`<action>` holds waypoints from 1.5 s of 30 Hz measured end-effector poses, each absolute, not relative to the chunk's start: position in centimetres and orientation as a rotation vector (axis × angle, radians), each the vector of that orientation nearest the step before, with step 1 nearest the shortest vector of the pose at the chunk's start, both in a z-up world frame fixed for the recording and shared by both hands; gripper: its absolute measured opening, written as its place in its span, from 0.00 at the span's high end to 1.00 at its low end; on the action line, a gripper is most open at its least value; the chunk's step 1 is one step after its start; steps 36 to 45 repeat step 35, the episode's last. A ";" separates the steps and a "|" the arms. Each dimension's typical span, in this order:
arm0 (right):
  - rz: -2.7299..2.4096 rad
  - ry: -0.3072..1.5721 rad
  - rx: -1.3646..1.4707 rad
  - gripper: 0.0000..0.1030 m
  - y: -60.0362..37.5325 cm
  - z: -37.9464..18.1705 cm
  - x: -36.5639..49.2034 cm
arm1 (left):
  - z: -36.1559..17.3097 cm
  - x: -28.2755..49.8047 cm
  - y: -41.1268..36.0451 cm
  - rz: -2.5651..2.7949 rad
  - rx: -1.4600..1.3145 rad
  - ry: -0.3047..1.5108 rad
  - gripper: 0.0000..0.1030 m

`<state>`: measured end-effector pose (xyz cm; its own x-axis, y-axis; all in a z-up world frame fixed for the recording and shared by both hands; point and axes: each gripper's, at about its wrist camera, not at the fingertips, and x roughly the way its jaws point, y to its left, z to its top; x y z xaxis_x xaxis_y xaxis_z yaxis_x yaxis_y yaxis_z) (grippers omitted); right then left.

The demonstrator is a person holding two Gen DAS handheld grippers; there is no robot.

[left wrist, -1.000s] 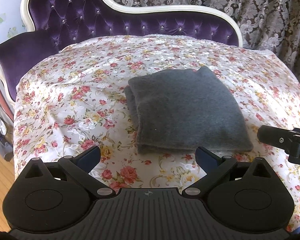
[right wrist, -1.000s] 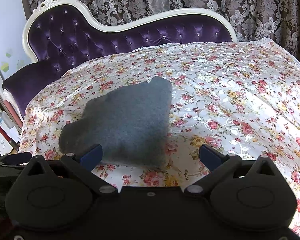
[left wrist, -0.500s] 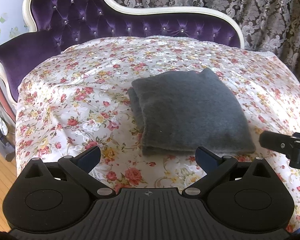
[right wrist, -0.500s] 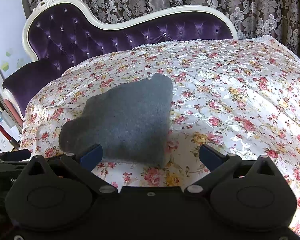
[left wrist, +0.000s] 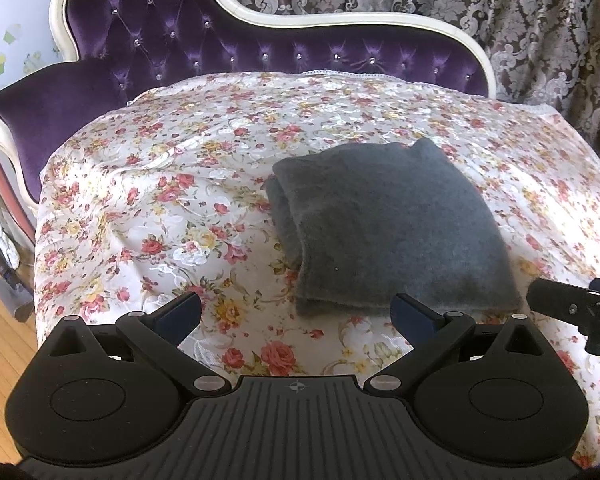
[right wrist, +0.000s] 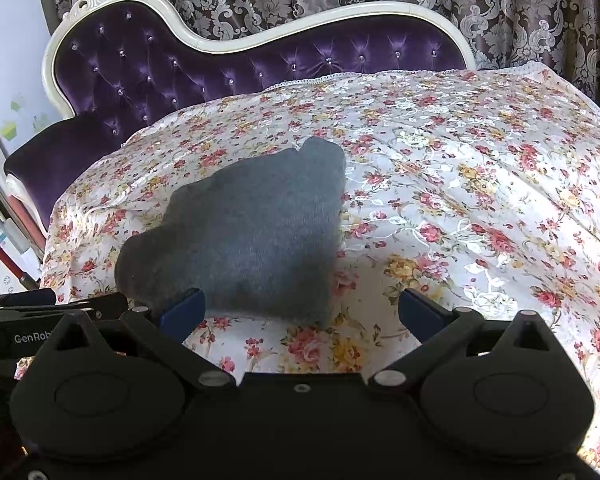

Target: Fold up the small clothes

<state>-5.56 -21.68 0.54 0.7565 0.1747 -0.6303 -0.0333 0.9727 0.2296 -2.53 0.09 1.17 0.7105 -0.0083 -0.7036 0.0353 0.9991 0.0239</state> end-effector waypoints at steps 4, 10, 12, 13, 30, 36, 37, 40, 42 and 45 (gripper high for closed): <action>0.117 0.710 0.206 0.01 -21.5 0.5 -5.5 | 1.2 -2.5 0.1 -0.025 0.035 0.781 0.00; 0.120 0.715 0.206 0.01 -21.3 0.4 -5.4 | 1.1 -2.5 -0.1 -0.026 0.039 0.780 0.00; 0.120 0.717 0.205 0.01 -21.3 0.4 -5.4 | 1.2 -2.5 -0.1 -0.026 0.036 0.782 0.00; 0.120 0.718 0.205 0.01 -21.3 0.4 -5.3 | 1.1 -2.5 -0.1 -0.027 0.035 0.782 0.00; 0.121 0.733 0.208 0.01 -21.0 0.1 -5.2 | 1.0 -2.6 0.1 -0.010 0.019 0.766 0.01; 0.126 0.732 0.207 0.01 -20.8 0.1 -5.2 | 1.0 -2.4 0.2 -0.015 0.023 0.765 0.01; 0.126 0.732 0.207 0.01 -20.8 0.1 -5.2 | 1.0 -2.4 0.2 -0.015 0.023 0.765 0.01; 0.126 0.732 0.207 0.01 -20.8 0.1 -5.2 | 1.0 -2.4 0.2 -0.015 0.023 0.765 0.01; 0.126 0.732 0.207 0.01 -20.8 0.1 -5.2 | 1.0 -2.4 0.2 -0.015 0.023 0.765 0.01; 0.126 0.732 0.207 0.01 -20.8 0.1 -5.2 | 1.0 -2.4 0.2 -0.015 0.023 0.765 0.01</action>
